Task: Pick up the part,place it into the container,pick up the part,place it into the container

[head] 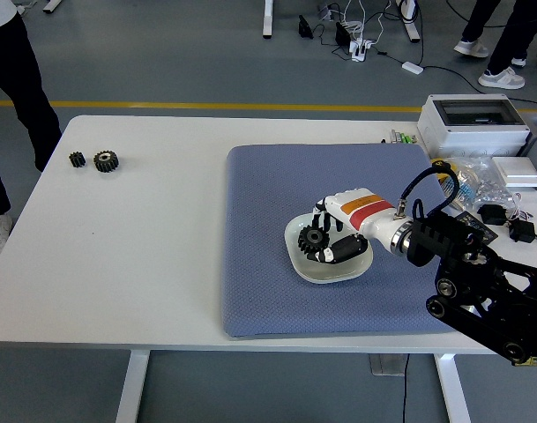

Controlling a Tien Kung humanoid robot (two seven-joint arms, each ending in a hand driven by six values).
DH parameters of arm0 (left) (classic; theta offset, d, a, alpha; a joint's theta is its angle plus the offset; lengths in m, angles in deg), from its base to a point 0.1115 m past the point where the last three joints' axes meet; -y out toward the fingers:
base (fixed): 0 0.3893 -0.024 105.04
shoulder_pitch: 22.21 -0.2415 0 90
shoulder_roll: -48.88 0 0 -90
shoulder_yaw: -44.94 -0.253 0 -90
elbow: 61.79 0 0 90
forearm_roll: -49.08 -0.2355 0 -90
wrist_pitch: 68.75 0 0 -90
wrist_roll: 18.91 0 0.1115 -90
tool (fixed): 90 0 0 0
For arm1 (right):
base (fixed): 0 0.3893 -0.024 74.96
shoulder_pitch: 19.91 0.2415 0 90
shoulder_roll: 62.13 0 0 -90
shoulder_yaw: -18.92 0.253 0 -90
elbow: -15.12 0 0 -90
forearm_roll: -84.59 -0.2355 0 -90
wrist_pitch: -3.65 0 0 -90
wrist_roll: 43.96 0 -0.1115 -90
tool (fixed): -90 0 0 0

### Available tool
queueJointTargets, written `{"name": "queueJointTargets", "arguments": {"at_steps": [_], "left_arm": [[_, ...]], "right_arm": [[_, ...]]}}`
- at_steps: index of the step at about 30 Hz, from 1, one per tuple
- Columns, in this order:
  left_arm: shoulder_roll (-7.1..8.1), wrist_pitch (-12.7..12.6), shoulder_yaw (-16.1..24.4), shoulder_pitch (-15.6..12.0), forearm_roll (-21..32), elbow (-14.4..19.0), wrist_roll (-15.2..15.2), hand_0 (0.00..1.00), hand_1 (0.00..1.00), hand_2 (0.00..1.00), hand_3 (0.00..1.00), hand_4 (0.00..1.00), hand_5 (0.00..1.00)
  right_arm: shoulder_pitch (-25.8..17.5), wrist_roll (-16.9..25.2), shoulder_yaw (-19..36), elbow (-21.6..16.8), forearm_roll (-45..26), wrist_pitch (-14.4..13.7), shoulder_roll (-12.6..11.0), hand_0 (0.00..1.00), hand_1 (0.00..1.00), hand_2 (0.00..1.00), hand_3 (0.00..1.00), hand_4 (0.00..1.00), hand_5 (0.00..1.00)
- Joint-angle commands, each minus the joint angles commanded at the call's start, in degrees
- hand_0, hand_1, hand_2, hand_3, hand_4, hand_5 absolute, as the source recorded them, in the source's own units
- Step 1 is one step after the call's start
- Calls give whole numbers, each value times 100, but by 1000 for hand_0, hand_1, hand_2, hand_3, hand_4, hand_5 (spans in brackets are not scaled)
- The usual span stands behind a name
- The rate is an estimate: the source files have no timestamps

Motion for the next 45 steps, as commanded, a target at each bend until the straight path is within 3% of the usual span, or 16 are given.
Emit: {"name": "queueJointTargets", "arguments": {"at_steps": [5, 6, 11, 12, 17, 18, 28, 35, 36, 37, 41, 42, 45], "left_arm": [[-1, -6, -12, 11, 26, 0, 3, 678, 645, 667, 574, 674, 634], [-1, -8, -16, 12, 35, 0, 5, 677, 645, 667, 575, 673, 631], [-4, -6, -21, 13, 43, 0, 5, 677, 645, 667, 575, 673, 631], [-5, -6, -20, 13, 40, 0, 4, 677, 645, 669, 574, 673, 631], [-4, -2, -31, 10, 45, 0, -1, 677, 645, 669, 574, 673, 631], [-3, -1, -36, 9, 48, 0, -2, 677, 643, 669, 574, 672, 628], [1, -1, -19, 7, 28, 0, -3, 677, 642, 666, 574, 672, 628], [2, -2, 22, -4, 12, 0, 3, 677, 643, 667, 574, 673, 628], [3, -1, 22, -6, 16, 0, 5, 677, 642, 668, 573, 672, 628], [1, -1, 31, -6, 7, 0, 2, 677, 642, 668, 573, 672, 628], [-8, -2, 38, -5, 5, 0, -2, 677, 642, 668, 573, 672, 628], [-8, 2, 24, -4, 18, 0, -3, 676, 643, 667, 573, 671, 627], [-8, 8, 12, -1, 26, 0, -7, 676, 643, 667, 573, 671, 627]], "right_arm": [[29, -21, -146, 242, 4, -78, 113, 189, 417, 503, 506, 793, 399], [32, -31, -188, 300, 33, -106, 129, 239, 447, 547, 521, 801, 392], [39, -37, -280, 408, 266, -40, 147, 239, 447, 547, 521, 801, 392], [37, -31, -290, 414, 332, -42, 146, 237, 459, 703, 827, 998, 377], [35, -27, -302, 473, 528, 56, 163, 237, 459, 703, 827, 998, 377], [35, -19, -299, 481, 558, 66, 167, 254, 501, 861, 989, 998, 396], [-4, 26, -104, 351, 670, 91, 77, 263, 502, 895, 996, 998, 414], [-275, -86, 667, -80, 844, 114, -238, 263, 500, 874, 993, 998, 423], [-309, -96, 799, -146, 862, 125, -314, 287, 511, 814, 901, 998, 422], [-345, -87, 887, -188, 852, 146, -372, 287, 511, 814, 901, 998, 422], [-496, 94, 1369, -107, 620, 250, -520, 287, 511, 814, 901, 998, 422], [-519, 172, 1490, 22, 492, 292, -543, 548, 652, 810, 835, 998, 404], [-541, 296, 1634, 394, 192, 295, -588, 548, 652, 810, 835, 998, 404]]}}
